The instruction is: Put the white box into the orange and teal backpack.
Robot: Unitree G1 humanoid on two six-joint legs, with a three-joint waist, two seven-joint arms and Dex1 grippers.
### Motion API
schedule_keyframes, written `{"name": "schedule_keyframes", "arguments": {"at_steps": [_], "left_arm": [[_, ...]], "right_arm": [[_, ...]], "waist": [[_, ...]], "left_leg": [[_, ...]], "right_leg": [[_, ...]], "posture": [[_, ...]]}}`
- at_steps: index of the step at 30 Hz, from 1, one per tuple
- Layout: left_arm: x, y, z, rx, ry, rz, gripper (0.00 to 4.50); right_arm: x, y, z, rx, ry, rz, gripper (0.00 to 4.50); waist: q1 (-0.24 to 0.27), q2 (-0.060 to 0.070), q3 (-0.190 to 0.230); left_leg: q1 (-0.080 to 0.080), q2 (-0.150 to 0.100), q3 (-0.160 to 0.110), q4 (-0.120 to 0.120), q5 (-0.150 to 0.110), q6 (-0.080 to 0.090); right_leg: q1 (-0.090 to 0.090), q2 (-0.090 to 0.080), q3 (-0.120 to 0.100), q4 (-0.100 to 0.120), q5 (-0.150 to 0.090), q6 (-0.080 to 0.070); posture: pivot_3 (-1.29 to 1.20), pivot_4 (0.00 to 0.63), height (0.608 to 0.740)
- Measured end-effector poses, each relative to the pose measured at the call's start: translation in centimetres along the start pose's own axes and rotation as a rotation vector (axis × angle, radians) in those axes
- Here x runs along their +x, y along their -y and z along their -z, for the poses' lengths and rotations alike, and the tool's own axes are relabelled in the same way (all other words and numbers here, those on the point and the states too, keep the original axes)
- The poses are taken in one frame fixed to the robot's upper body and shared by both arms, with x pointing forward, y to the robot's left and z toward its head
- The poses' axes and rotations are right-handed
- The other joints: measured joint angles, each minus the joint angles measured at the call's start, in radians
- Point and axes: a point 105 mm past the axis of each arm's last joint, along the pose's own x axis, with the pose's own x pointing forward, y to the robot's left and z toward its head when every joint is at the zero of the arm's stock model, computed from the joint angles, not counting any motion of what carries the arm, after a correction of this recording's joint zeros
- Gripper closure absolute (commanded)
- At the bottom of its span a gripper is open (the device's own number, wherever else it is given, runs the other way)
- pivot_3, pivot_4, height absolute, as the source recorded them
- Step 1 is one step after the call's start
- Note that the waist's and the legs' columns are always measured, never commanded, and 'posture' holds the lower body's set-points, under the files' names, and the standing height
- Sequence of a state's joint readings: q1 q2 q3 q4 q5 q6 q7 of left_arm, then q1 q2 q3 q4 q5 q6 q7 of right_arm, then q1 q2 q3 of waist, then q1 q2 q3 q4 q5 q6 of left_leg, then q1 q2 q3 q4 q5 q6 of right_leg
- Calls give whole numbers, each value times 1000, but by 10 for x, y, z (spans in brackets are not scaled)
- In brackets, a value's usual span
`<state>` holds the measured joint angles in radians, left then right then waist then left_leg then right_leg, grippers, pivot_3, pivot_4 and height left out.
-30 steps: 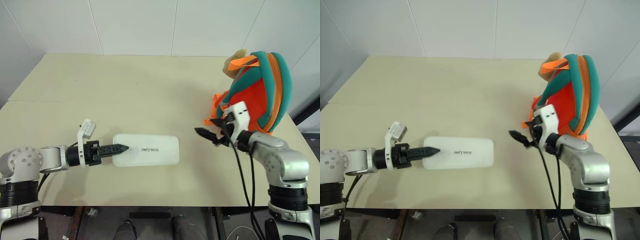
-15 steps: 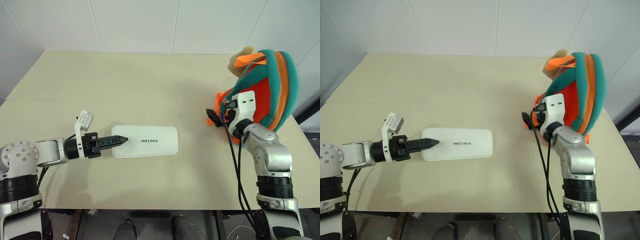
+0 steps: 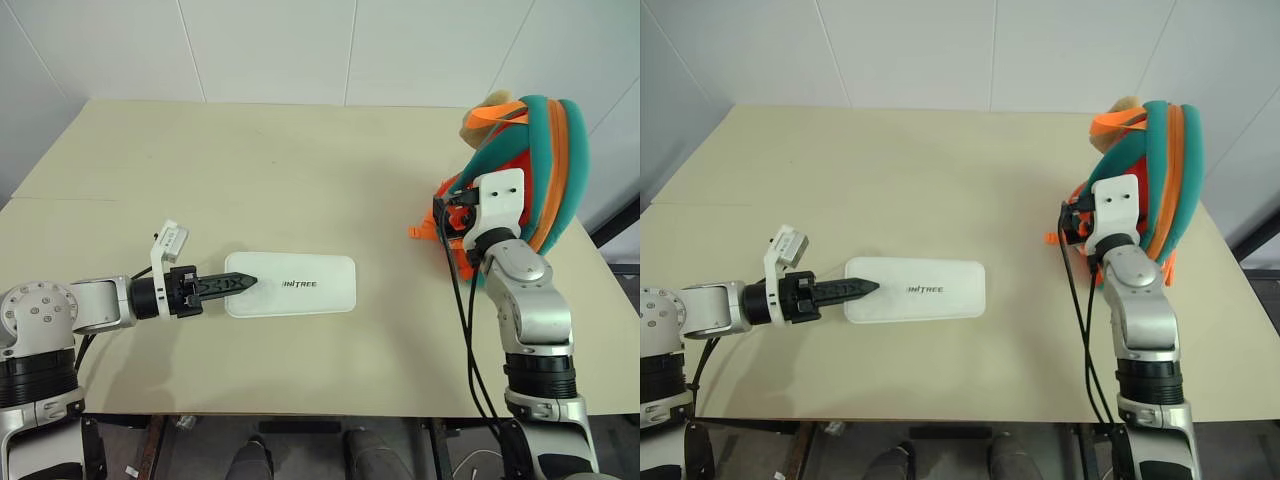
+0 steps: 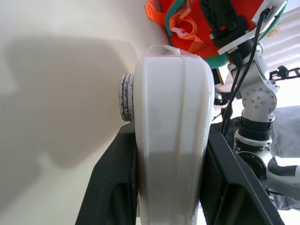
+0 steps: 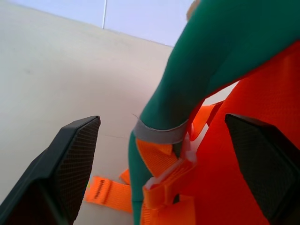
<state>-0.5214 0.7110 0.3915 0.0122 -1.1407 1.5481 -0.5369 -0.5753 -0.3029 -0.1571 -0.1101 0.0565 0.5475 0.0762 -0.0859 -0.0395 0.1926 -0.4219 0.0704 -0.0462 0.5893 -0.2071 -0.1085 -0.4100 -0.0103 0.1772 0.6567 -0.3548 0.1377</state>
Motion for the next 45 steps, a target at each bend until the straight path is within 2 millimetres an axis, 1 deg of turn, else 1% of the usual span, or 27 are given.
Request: {"name": "schedule_keyframes", "arguments": {"at_steps": [2,5,7,8,13,16,21,24,27,28,32,37,39,42,45], "left_arm": [[1,1,0,0,0,5,3239],[3,2,-1,2,0,13,3239],[3,2,0,2,-1,12,3239],[2,2,-1,5,0,10,3239],[-1,-1,3,3,14,-16,3239],[-1,-1,4,5,24,-21,3239],[-5,-5,6,-5,54,-39,3241],[-6,-6,5,-4,65,-44,3254],[-10,-8,1,-2,94,-57,3254],[-10,-8,0,0,101,-61,3254],[-10,-9,-2,-1,108,-62,3254],[-15,-12,-12,10,144,-87,3254],[-20,-13,-17,26,158,-107,3254],[-29,-14,-33,64,210,-141,3254],[-37,-17,-47,91,265,-165,3254]], "right_arm": [[5,-4,1,29,-9,16,0],[17,-7,-5,57,1,31,0],[26,-5,-10,77,15,56,0],[33,-4,-10,83,15,70,0],[51,0,-10,93,24,121,0],[60,1,-12,100,26,146,609],[72,1,-19,125,40,161,2347],[78,-5,-27,146,50,118,3409],[82,-13,-39,190,73,57,4422],[83,-14,-42,200,82,40,4500],[85,-20,-54,196,86,-30,4500],[80,-38,-73,215,103,-215,4500],[73,-52,-85,203,118,-329,4500],[55,-75,-104,189,154,-510,4500],[40,-90,-107,181,159,-630,4500]], "waist": [[0,0,0],[-1,0,0],[-1,0,0],[-2,0,0],[-5,0,0],[-6,0,0],[-17,0,0],[-26,0,0],[-31,0,0],[-31,0,0],[-32,1,0],[-37,1,1],[-43,2,1],[-53,2,1],[-53,2,1]], "left_leg": [[0,0,0,1,0,0],[0,0,0,1,0,0],[0,0,0,1,0,0],[0,0,0,1,0,1],[0,0,0,1,0,0],[0,0,0,1,0,0],[0,0,0,2,0,0],[0,0,0,2,0,0],[0,0,0,3,0,0],[0,0,0,3,0,1],[0,0,0,2,0,0],[0,0,0,2,1,0],[0,0,0,1,1,0],[0,0,0,0,1,0],[0,0,0,1,1,0]], "right_leg": [[0,0,0,1,0,0],[0,0,0,1,1,1],[0,0,0,1,0,1],[0,0,0,1,0,1],[0,0,0,1,0,0],[0,0,0,1,0,0],[1,0,0,1,0,0],[1,0,0,2,1,1],[1,0,0,3,1,1],[1,0,0,3,1,1],[1,0,0,3,1,1],[0,0,0,2,1,1],[0,0,0,2,1,1],[0,0,0,2,0,1],[0,0,0,2,0,1]], "posture": [[0,150,740],[0,150,740],[0,150,740],[0,150,740],[0,150,740],[0,150,740],[0,150,740],[0,150,740],[0,150,740],[0,150,740],[0,150,740],[0,150,740],[0,150,740],[0,150,740],[0,150,740]]}}
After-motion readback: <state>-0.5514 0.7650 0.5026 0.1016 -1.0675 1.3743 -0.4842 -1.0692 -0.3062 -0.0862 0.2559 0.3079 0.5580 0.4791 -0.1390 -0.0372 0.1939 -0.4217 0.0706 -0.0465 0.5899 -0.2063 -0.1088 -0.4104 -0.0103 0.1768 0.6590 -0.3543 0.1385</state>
